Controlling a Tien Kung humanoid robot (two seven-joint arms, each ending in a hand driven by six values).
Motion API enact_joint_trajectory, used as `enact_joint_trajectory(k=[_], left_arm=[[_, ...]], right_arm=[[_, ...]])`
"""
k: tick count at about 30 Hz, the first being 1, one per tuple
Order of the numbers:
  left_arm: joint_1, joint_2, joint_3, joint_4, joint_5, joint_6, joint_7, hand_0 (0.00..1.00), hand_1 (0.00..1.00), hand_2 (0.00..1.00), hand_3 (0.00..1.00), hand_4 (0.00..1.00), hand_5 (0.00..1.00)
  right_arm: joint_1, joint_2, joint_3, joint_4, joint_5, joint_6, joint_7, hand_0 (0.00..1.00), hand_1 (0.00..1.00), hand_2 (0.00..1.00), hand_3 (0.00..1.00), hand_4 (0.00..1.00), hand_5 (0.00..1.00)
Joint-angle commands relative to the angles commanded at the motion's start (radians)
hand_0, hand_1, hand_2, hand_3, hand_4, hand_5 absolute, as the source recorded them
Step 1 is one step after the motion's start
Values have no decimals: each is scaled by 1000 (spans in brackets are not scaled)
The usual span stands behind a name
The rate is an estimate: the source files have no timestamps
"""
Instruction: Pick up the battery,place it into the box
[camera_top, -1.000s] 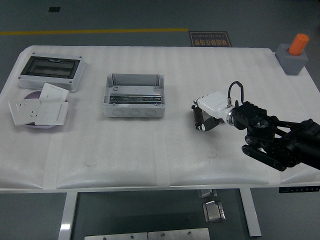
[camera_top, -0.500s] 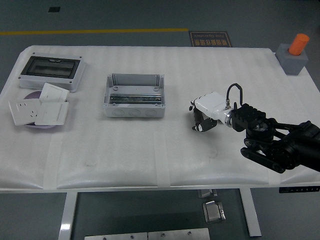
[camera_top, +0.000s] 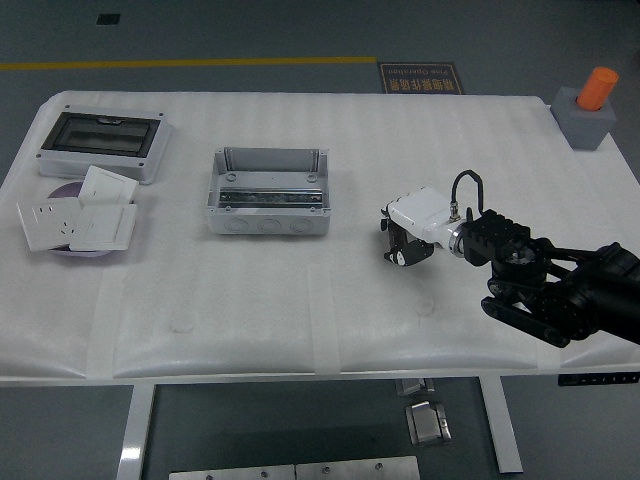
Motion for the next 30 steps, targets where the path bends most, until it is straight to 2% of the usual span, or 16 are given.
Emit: enact_joint_trajectory(k=[12, 16, 21, 25, 30], left_arm=[[-5, 0, -21, 0, 33, 1, 4, 591, 615, 499, 651, 592, 359], [-6, 0, -28, 0, 41, 1, 5, 591, 615, 499, 651, 593, 361], [-3, -3, -45, 2, 58, 1, 10, 591, 615, 499, 651, 593, 361], [-2, -3, -62, 4, 76, 0, 16, 591, 615, 499, 651, 593, 361], [-3, -1, -69, 4, 82, 0, 17, 591, 616, 499, 651, 594, 362]], right_arm=[[9, -10, 23, 14, 1, -10, 3, 278, 474, 622, 648, 534, 217], [12, -24, 52, 42, -7, -12, -2, 272, 473, 623, 650, 536, 214], [40, -29, 98, 115, -15, -9, -18, 272, 474, 623, 649, 540, 217], [73, 0, 131, 151, -19, -7, -28, 272, 474, 623, 649, 540, 217], [103, 63, 169, 145, -22, -9, -33, 272, 477, 622, 648, 545, 223]])
